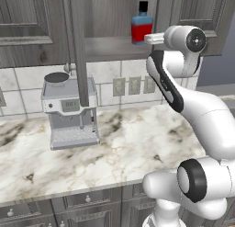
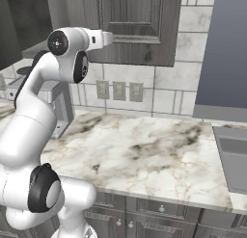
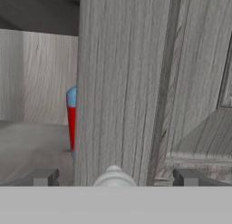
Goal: Get the candle and the liquor from the cabinet and move them to the dining counter.
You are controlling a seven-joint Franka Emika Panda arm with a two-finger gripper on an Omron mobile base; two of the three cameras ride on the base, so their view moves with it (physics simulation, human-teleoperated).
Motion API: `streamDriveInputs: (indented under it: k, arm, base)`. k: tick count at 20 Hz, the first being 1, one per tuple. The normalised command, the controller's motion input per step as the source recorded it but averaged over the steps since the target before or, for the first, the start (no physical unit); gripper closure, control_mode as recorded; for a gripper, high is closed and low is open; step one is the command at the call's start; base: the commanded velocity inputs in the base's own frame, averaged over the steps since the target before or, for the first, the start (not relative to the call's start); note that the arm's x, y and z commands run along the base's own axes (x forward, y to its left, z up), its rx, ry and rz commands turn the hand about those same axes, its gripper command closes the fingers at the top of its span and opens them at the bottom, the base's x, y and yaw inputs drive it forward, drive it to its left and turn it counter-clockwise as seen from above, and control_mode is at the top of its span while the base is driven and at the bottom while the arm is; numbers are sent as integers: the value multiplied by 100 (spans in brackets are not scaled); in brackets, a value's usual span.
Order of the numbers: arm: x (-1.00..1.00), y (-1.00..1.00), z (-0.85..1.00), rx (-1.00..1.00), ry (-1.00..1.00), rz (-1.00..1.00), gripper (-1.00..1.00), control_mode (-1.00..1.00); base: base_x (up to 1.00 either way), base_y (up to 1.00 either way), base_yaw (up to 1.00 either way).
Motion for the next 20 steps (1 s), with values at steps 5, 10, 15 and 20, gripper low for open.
streamDriveInputs:
  k: [5,10,15,20]
  arm:
    - [0,0,0,0,0,0,-100,-100]
    - [0,0,0,0,0,0,-100,-100]
    - [0,0,0,0,0,0,-100,-100]
    - [0,0,0,0,0,0,-100,-100]
  base:
    - [0,0,0]
    - [0,0,0]
    - [0,0,0]
    - [0,0,0]
